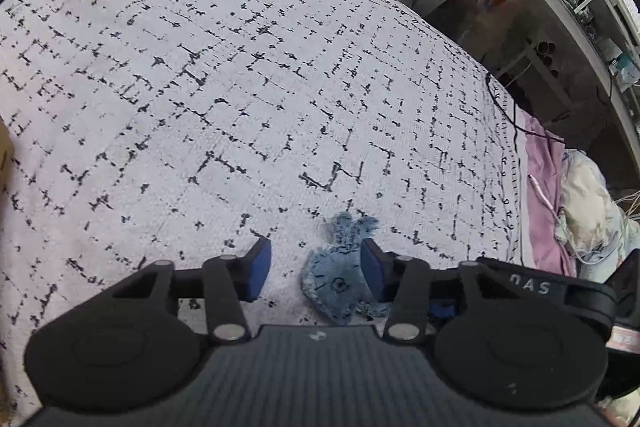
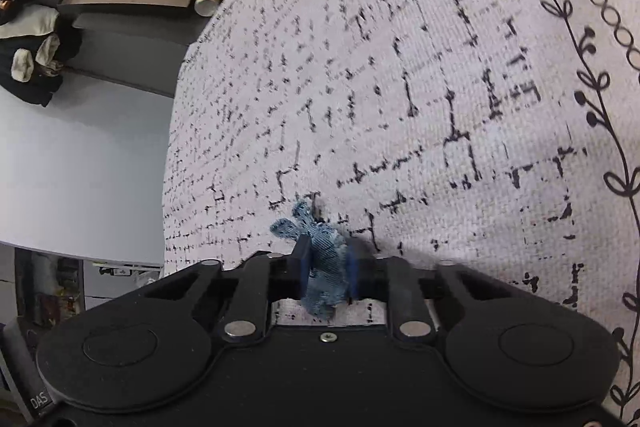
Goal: Organize soft objects
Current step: 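Grasp the blue bunny plush with the right tool while the left tool closes beside it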
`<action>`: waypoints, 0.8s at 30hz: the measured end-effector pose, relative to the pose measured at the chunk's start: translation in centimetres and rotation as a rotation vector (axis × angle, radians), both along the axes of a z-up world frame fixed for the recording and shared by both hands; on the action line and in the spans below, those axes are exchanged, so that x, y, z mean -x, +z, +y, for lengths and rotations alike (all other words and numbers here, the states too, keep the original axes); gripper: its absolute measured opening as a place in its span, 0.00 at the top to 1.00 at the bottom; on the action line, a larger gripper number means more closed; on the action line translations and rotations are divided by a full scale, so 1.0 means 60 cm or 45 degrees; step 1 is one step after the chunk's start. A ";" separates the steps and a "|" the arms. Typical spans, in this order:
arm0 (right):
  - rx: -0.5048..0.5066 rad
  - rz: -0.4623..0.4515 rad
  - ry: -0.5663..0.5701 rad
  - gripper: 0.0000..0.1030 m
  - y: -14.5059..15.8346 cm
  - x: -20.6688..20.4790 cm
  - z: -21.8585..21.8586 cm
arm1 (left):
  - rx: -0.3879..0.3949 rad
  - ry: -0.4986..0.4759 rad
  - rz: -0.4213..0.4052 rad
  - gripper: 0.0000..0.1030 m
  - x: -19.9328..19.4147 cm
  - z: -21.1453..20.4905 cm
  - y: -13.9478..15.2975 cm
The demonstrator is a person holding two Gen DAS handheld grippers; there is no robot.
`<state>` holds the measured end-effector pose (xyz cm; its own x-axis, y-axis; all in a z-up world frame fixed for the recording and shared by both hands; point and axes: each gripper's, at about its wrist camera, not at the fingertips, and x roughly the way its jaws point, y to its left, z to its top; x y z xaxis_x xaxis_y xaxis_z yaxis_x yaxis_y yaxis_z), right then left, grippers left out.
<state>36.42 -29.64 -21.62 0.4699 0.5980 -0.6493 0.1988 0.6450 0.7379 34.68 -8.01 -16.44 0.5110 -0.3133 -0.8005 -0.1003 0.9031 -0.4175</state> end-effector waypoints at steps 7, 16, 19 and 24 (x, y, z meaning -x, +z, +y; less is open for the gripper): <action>-0.007 0.006 -0.004 0.87 0.007 0.010 -0.006 | 0.045 0.002 -0.003 0.56 0.006 -0.001 0.003; -0.020 0.044 -0.063 0.88 0.008 0.030 -0.022 | 0.155 0.057 0.000 0.56 0.015 0.013 -0.002; -0.015 0.048 -0.069 0.88 0.007 0.031 -0.021 | 0.193 0.071 0.010 0.57 0.015 0.018 -0.010; -0.018 0.059 -0.082 0.88 0.002 0.031 -0.019 | 0.275 0.075 0.075 0.67 0.013 0.019 -0.028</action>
